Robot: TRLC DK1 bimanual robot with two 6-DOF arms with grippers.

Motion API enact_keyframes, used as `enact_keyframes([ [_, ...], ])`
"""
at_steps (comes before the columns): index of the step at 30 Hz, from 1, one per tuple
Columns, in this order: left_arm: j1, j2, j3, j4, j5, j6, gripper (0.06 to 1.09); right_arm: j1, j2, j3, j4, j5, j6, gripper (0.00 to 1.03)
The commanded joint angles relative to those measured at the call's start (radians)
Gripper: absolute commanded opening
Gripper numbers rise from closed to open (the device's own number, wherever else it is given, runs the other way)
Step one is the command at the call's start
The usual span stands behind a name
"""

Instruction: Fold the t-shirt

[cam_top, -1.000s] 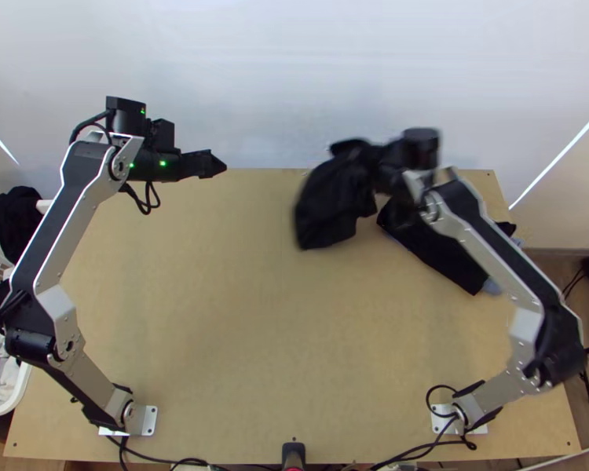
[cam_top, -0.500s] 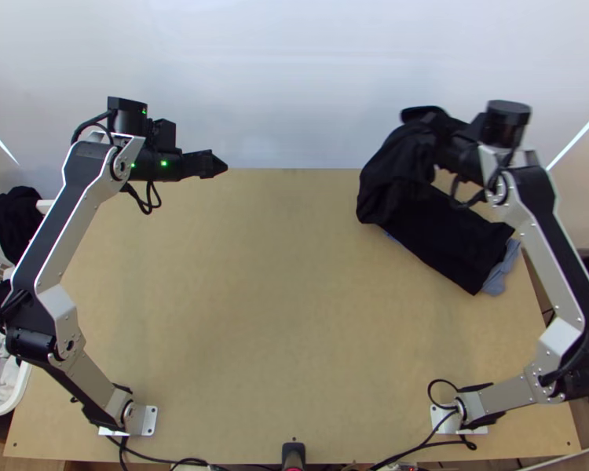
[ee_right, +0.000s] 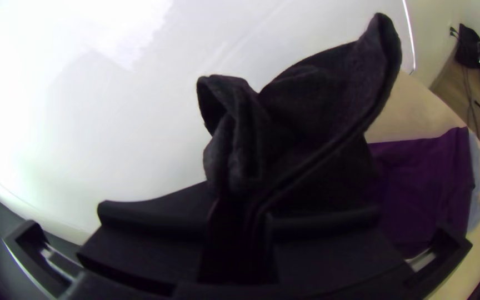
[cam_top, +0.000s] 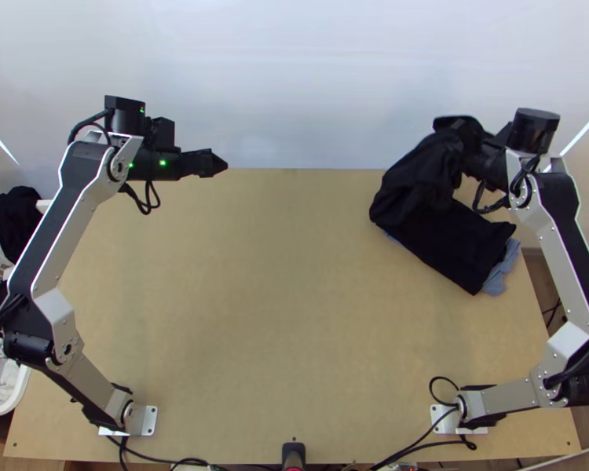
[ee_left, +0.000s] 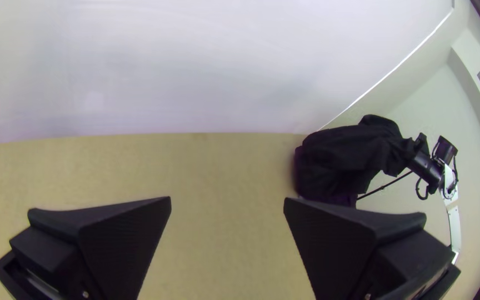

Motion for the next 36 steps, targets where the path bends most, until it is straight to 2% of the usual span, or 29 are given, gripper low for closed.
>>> enact_keyframes([
  [1, 0.01, -0.021, -0.018, -0.003, 0.0, 0.009, 1.04, -0.041, -0.025, -0.055, -0.024, 0.051, -0.087, 0.03],
  [10, 0.03, -0.044, -0.05, -0.006, 0.006, 0.035, 1.04, -0.132, -0.123, -0.168, -0.065, 0.151, -0.264, 0.03],
  [14, 0.032, -0.043, -0.056, -0.006, 0.01, 0.038, 1.04, -0.206, -0.187, -0.263, -0.067, 0.153, -0.314, 0.03],
  [21, 0.027, -0.038, -0.061, 0.003, 0.029, 0.044, 1.04, -0.334, -0.294, -0.496, 0.018, 0.154, -0.412, 0.03],
  [27, 0.026, -0.037, -0.056, 0.006, 0.036, 0.053, 1.04, -0.394, -0.391, -0.611, 0.018, 0.154, -0.446, 0.03],
  [32, 0.026, -0.035, -0.055, 0.006, 0.052, 0.061, 1.04, -0.399, -0.439, -0.648, -0.017, 0.154, -0.446, 0.03],
  [36, 0.021, -0.035, -0.053, 0.006, 0.057, 0.063, 1.04, -0.399, -0.445, -0.702, 0.013, 0.153, -0.441, 0.03],
])
